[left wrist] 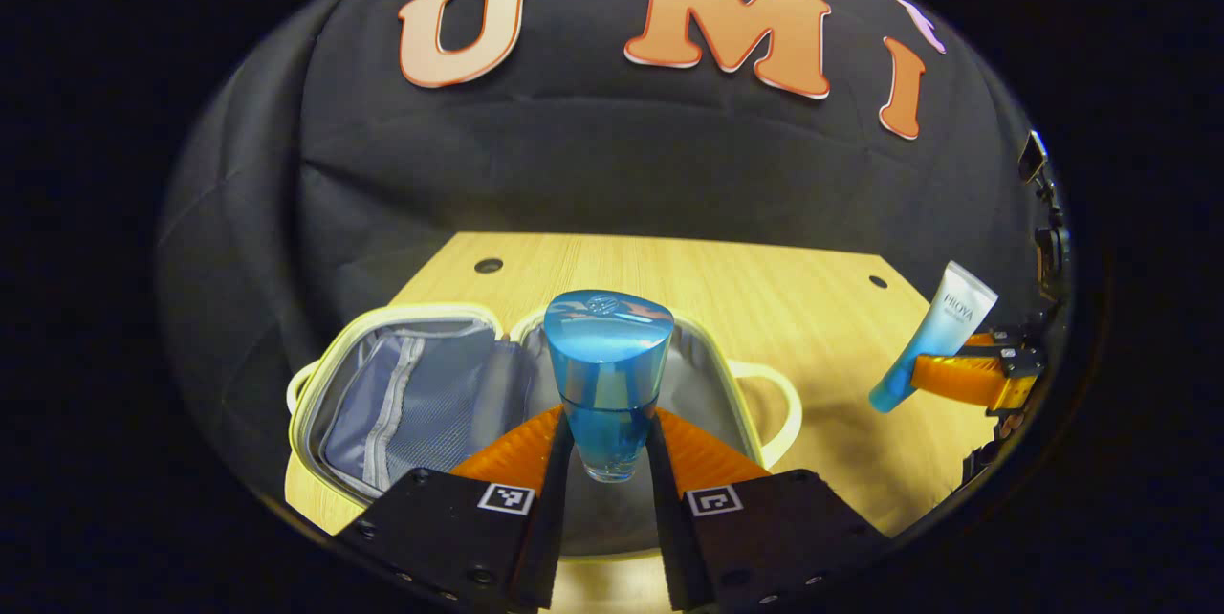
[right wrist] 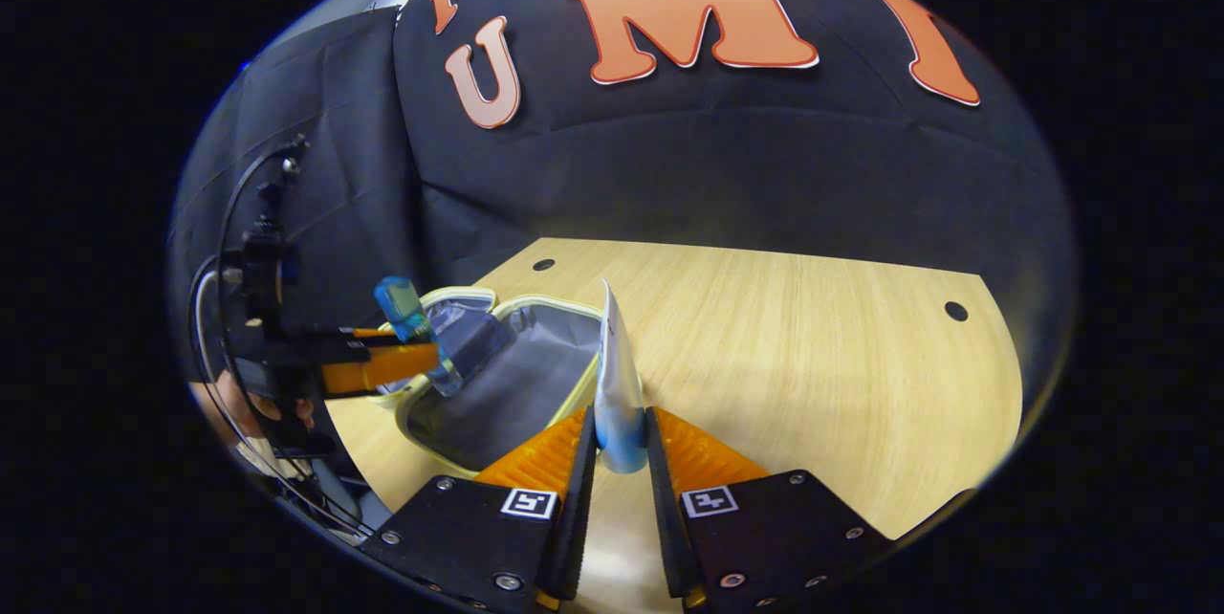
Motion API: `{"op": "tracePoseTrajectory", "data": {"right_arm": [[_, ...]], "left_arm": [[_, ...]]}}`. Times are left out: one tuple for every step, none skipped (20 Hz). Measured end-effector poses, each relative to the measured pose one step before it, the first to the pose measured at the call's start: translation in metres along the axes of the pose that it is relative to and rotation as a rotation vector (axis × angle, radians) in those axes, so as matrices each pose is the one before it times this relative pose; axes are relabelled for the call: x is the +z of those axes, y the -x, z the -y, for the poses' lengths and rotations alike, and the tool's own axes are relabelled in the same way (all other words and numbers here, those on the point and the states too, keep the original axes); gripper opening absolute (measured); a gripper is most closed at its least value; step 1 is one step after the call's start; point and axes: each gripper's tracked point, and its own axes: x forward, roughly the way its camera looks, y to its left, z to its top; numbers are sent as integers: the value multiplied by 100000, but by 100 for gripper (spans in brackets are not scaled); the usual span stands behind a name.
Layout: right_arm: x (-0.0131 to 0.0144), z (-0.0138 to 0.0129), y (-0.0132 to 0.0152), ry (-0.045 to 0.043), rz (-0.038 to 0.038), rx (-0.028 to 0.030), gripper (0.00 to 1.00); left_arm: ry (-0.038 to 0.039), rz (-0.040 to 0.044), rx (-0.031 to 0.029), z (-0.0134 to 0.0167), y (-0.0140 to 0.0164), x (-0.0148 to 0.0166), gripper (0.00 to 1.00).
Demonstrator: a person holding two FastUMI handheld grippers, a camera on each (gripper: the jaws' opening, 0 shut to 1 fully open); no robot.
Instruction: First open the suitcase, pack the skin care products into it, and then close the suitcase.
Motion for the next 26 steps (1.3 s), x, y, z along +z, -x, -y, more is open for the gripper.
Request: {"op": "tracePoseTrajectory", "data": {"right_arm": [[-92,-907,-407,-259,-786,577,34],[-140,-794,-513,54,-1093,620,34],[-284,-910,-516,-289,-1346,800,34],[-225,-766,-515,-574,-1098,621,34],[-229,-683,-407,-554,-980,659,34],[-59,-592,-479,-628,-871,90,34],[-195,-670,-426,-696,-1009,604,34],[-114,-336,-387,-782,-760,-58,34],[-286,-420,-452,-857,-1385,547,34],[-5,-268,-449,-694,-429,-375,34],[59,-384,-568,-348,-587,201,34],[-78,-200,-495,-737,-438,-523,34],[-154,-316,-575,-927,-645,124,34],[-33,-153,-490,-1385,-522,-323,34],[-116,-166,-557,-1273,-681,88,34],[96,-32,-625,-1214,-577,-722,34],[-215,30,-614,-1115,-789,-346,34],[-205,-5,-610,-1201,-1238,-312,29],[14,74,-458,-1136,-559,-161,34],[-98,-136,-402,-1188,-1341,223,34],[-105,-251,-482,-778,-811,330,34],[-141,-129,-426,-544,-1235,195,34],[-194,-123,-447,-605,-1387,229,34],[-194,-38,-506,-780,-1670,528,34],[-342,-75,-492,-1355,-1583,294,34],[-194,-204,-401,-1302,-1612,779,34]], "left_arm": [[-476,-4970,-1043,-523,-853,-834,43],[-667,-3666,-1158,-633,-604,-803,43],[-468,-3799,-949,-418,-794,-646,43],[-367,-3406,-1438,-158,-570,-815,45],[-67,-2351,-1249,-144,-561,-435,43],[-71,-3164,-1075,-203,-455,-540,43],[-16,-2126,-1135,-174,-521,-303,42],[184,-3489,-1123,-59,-383,-610,43],[597,-2602,-867,-32,-437,-199,45],[653,-3197,-725,-25,-567,-409,43],[1099,-2656,-421,-121,-519,-499,43],[-122,1994,-577,-63,-420,860,42],[-93,-2038,9,-63,-355,288,42],[181,362,17,-35,-240,669,42],[52,-1061,-422,142,-711,346,44],[8,-892,53,-123,-766,12,43],[-205,-2260,309,-289,-713,-243,43],[341,-2119,220,-162,-744,-238,45],[737,-1299,-469,117,-598,-152,43],[521,-776,-160,59,-457,-3,43],[-360,-667,2203,-333,-232,121,42],[29,177,1536,-45,-226,48,43],[502,-1413,1725,-124,-25,-90,44],[-370,-759,1154,-204,75,-177,44],[381,191,-488,75,46,105,46],[1169,735,-2260,495,112,150,43]]}}
